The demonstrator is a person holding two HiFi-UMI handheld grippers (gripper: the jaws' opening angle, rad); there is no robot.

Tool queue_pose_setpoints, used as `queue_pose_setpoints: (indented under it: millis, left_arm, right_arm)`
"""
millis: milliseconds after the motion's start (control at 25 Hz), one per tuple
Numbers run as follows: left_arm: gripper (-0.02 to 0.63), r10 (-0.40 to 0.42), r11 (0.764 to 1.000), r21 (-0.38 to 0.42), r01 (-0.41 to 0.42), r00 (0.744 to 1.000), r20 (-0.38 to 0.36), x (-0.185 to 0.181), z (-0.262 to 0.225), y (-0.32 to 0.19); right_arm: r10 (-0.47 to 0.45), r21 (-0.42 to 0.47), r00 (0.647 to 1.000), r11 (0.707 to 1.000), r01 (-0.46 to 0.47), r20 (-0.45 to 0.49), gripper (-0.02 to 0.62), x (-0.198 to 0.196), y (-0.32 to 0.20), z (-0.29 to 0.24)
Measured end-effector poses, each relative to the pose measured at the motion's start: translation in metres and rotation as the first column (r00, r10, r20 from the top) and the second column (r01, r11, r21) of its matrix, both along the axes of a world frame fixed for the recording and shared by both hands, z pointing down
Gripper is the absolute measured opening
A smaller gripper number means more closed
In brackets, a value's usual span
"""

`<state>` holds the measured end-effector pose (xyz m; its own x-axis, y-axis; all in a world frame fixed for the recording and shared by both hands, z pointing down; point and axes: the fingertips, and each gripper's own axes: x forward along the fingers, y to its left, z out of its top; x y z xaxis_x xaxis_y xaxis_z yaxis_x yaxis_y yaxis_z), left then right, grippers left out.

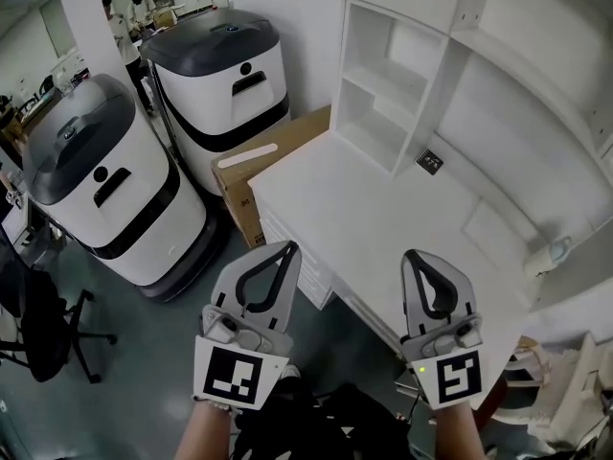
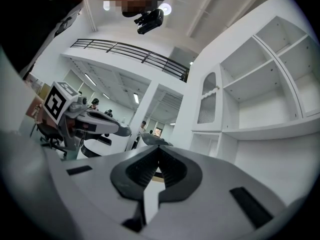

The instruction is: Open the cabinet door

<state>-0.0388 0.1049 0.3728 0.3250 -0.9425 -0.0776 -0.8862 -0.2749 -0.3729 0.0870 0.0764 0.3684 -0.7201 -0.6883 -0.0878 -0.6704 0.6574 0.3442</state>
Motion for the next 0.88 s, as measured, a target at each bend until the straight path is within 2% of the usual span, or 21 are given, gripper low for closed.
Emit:
queue_pose_setpoints:
  millis: [400, 880]
  left_arm:
    - [0.002, 0.073, 0.997, 0.030, -0.073, 0.997, 0.002, -0.040, -0.004, -0.013]
    - [0.002, 0.136, 0.990, 0.046, -0.136, 0.991, -0.007, -0.048, -0.006, -0.029]
  right_arm:
    - [0.079, 0.019, 0.997, 0.997, -0.079, -0.004, 0.002, -0.035, -0.004, -0.003]
    - [0.118, 0.017, 0.993, 0.993, -0.118, -0.018, 0.002, -0.046, -0.010, -0.002]
